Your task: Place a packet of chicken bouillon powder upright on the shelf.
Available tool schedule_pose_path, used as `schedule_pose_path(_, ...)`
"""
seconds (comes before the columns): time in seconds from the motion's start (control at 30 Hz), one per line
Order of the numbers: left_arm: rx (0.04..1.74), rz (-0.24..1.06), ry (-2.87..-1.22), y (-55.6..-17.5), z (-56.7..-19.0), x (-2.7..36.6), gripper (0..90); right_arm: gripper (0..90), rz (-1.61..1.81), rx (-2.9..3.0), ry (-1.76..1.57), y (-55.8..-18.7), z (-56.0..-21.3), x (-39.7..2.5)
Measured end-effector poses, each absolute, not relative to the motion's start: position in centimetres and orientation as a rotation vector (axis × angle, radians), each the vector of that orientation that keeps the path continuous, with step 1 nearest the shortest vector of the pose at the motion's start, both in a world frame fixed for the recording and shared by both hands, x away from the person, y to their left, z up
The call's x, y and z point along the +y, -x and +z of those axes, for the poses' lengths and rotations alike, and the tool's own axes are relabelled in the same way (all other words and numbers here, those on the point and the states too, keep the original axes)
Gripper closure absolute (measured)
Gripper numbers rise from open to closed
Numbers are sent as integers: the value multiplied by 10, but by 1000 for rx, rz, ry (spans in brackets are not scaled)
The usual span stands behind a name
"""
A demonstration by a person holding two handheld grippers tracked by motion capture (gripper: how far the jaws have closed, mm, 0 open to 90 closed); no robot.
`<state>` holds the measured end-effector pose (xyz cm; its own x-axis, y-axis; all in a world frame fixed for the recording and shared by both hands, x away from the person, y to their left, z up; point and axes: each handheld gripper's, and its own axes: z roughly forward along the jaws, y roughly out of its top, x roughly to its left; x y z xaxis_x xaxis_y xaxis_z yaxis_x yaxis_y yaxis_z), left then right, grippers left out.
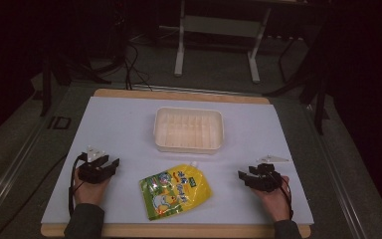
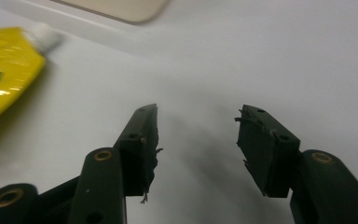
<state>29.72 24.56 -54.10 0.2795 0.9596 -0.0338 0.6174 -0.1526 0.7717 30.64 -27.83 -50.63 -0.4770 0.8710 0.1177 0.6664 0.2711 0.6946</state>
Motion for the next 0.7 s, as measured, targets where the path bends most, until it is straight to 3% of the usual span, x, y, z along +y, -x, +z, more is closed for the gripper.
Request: schedule_pose_path(0.7, 1418, 642, -1849, -296, -541, 246, 526, 403, 1183, 2378, -1309, -295, -495, -237)
